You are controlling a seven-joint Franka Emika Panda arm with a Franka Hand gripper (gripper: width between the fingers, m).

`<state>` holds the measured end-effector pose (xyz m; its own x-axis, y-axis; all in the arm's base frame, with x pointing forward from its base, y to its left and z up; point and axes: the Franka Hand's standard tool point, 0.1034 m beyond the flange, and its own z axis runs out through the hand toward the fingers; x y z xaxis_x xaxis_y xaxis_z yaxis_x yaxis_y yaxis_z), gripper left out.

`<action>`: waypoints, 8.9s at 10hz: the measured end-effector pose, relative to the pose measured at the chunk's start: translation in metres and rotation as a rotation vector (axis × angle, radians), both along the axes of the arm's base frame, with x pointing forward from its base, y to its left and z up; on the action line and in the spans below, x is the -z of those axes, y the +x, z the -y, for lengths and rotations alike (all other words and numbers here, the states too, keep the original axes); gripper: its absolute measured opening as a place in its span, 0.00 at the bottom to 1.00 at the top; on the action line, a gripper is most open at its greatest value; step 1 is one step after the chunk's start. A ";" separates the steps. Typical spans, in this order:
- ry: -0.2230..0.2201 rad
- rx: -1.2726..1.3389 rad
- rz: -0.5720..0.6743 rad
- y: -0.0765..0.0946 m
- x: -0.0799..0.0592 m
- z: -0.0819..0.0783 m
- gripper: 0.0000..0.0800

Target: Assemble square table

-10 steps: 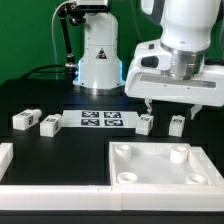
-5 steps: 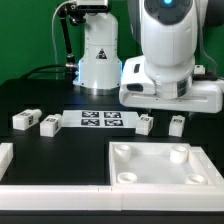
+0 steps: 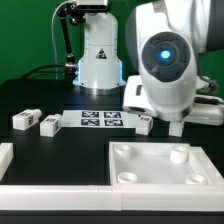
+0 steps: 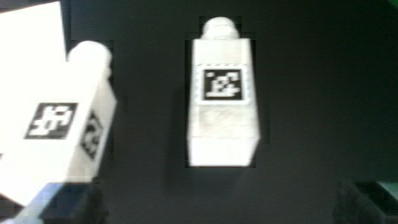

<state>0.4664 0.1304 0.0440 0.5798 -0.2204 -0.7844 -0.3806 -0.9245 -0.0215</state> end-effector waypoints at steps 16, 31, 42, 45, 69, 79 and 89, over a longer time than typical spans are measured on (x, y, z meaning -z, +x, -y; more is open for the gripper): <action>-0.006 -0.035 -0.001 -0.045 0.039 -0.038 0.36; -0.054 -0.139 0.461 0.066 -0.076 0.004 0.36; -0.176 -0.186 1.327 0.179 -0.111 0.028 0.36; -0.208 -0.190 1.481 0.177 -0.105 0.031 0.36; -0.198 -0.348 1.489 0.201 -0.045 0.027 0.36; -0.198 -0.349 1.489 0.201 -0.045 0.027 0.81; -0.172 -0.352 1.398 0.205 -0.040 0.024 0.81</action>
Offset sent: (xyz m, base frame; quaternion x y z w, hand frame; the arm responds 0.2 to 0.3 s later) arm 0.0000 0.0000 0.0000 0.0000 0.0000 0.0000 1.0000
